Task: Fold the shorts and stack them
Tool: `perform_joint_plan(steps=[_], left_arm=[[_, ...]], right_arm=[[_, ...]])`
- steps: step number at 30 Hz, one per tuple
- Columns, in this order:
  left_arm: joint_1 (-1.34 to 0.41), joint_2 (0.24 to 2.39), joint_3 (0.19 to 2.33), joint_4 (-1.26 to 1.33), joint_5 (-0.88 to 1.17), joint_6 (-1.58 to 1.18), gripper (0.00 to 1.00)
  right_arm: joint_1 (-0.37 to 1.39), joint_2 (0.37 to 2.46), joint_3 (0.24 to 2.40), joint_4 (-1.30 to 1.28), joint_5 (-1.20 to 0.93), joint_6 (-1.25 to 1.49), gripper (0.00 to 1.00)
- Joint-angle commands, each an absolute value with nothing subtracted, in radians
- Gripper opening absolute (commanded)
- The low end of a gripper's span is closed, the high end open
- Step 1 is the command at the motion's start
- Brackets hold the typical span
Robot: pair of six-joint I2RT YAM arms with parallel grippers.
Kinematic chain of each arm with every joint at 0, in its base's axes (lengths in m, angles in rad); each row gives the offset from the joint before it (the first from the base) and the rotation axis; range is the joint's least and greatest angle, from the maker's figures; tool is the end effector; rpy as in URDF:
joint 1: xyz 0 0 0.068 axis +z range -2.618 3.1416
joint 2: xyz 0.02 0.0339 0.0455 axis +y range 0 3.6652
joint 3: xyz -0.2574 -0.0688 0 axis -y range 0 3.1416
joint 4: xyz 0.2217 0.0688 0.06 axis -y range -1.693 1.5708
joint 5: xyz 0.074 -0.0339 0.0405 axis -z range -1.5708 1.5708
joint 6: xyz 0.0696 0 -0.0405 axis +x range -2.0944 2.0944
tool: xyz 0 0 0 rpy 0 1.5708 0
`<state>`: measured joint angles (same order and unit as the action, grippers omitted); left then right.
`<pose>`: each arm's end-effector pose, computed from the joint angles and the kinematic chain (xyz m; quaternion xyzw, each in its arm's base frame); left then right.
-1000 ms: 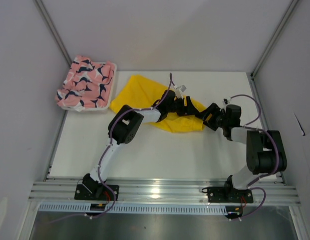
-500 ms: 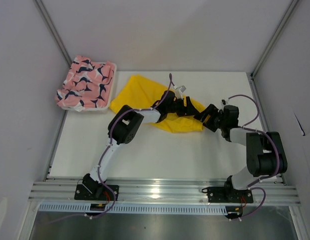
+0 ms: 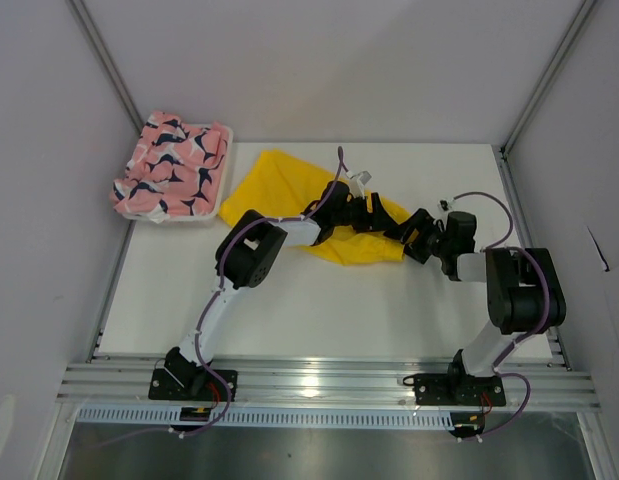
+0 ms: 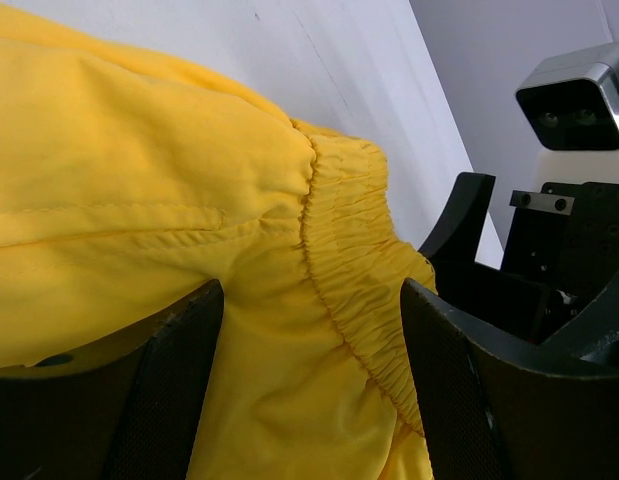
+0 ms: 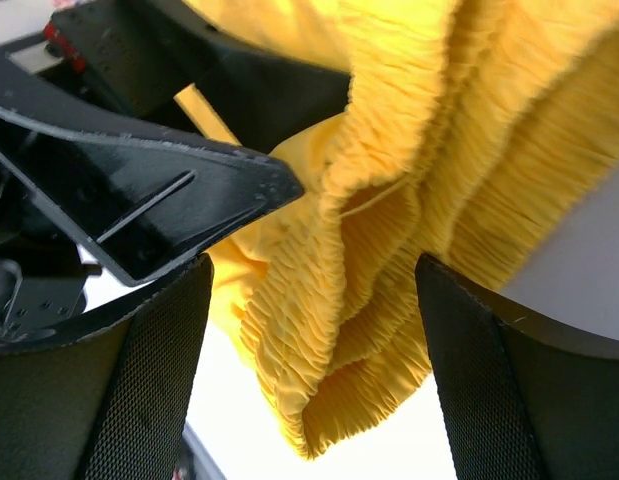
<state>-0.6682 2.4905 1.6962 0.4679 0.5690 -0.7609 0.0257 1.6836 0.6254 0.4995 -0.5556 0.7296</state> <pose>0.4073 -0.3693 0.1109 0.1273 0.7867 -0.5388 0.2731 0.3218 0.0450 0.1349 0.1652 0.8354 0.3949 0.3448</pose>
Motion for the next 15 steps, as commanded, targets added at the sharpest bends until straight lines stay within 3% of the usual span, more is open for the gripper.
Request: perform_joint_plan(steps=[1,15], left_arm=[[-0.676,2.488,1.655,0.359,0.551,-0.746,0.76],[-0.686,2.479,1.658,0.327,0.529,-0.721,0.77]], right_arm=[[0.018,1.735,0.661,0.636,-0.673,0.750,0.83],[0.038,1.743,0.756,0.479,-0.776,0.658,0.83]])
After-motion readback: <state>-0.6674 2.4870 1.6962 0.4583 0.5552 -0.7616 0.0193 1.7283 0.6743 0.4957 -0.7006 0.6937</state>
